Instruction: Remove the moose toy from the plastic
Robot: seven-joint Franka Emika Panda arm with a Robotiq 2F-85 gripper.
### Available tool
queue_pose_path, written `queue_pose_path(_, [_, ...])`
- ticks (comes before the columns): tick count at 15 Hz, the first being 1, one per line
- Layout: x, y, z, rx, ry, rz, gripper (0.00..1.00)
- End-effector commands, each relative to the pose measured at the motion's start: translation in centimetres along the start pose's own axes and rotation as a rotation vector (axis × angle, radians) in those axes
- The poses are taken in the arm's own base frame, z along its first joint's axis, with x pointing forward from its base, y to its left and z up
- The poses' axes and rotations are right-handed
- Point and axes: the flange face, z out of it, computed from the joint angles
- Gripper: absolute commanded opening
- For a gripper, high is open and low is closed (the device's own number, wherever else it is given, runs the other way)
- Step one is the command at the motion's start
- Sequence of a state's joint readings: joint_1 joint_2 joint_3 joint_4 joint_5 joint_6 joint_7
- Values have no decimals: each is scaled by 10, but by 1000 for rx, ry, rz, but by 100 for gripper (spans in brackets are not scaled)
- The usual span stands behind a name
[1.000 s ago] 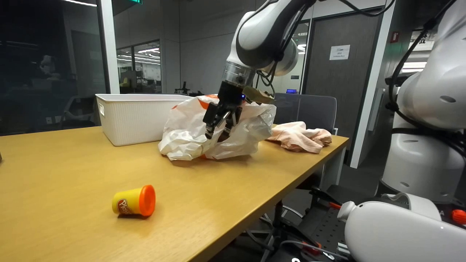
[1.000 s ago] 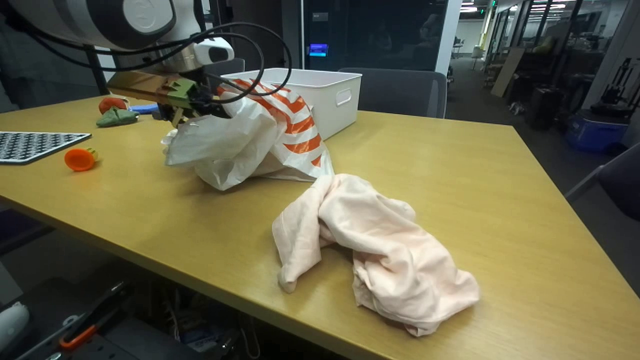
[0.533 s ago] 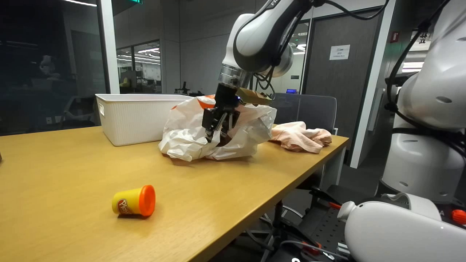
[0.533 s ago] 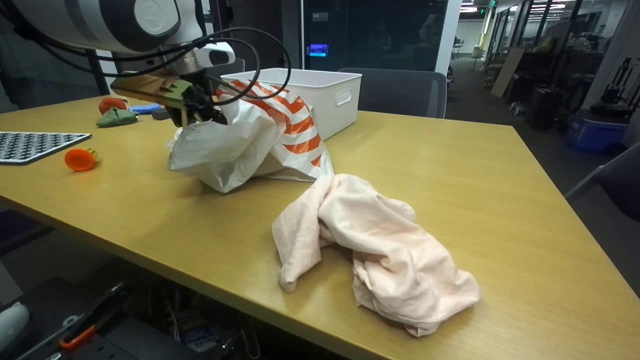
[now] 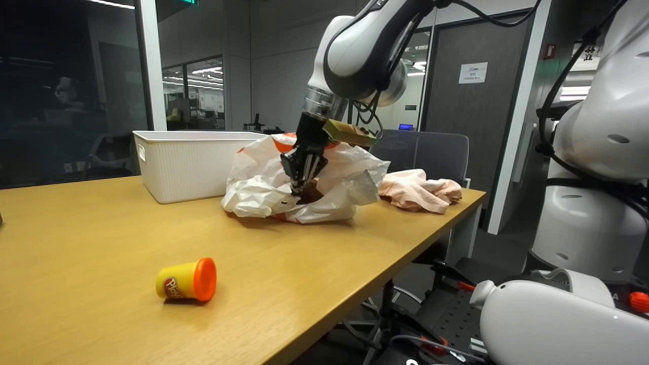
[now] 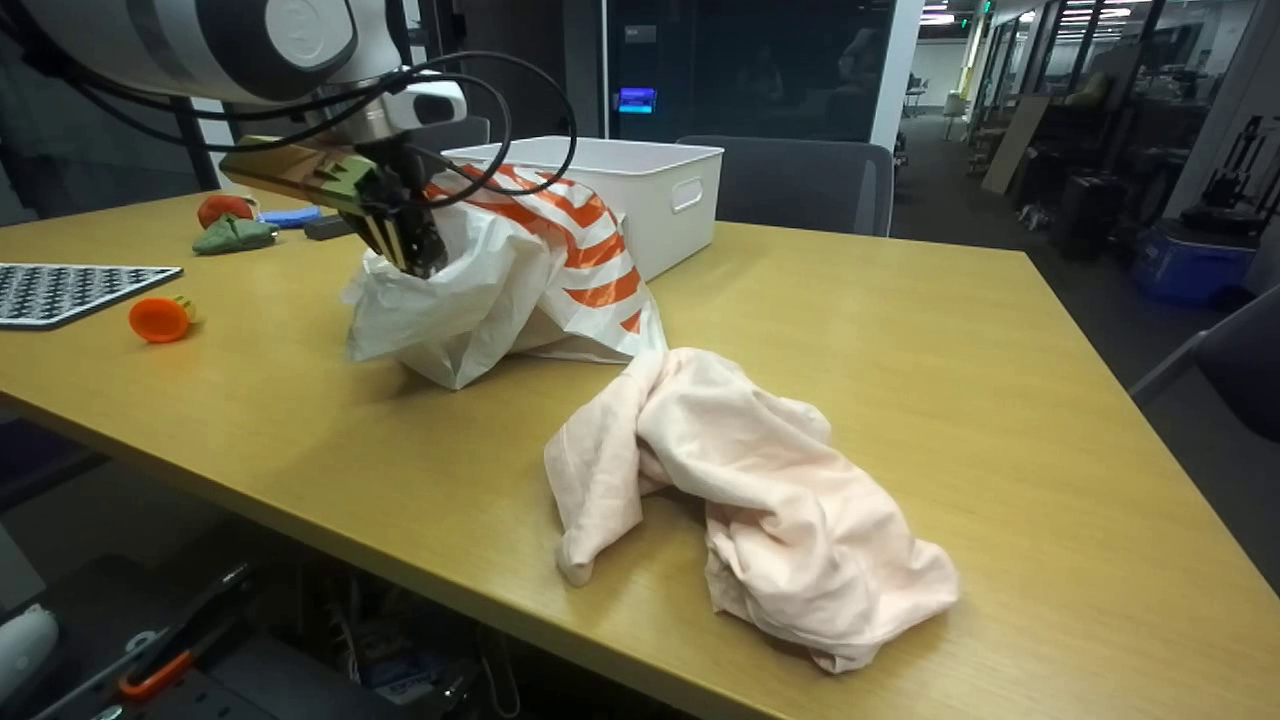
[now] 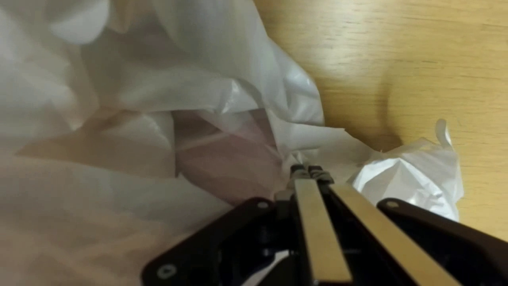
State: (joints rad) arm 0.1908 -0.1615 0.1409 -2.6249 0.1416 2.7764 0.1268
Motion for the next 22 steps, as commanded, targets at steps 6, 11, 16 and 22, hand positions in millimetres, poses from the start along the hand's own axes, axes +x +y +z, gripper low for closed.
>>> queue_pose_path(6, [18, -6, -36, 21, 181, 19, 5])
queue_pose_path(11, [34, 3, -73, 3, 359, 4, 5])
queue_pose_path(16, [40, -1, -86, 19, 463, 22, 5])
queue_pose_path(22, [38, -13, -86, 30, 466, 34, 30])
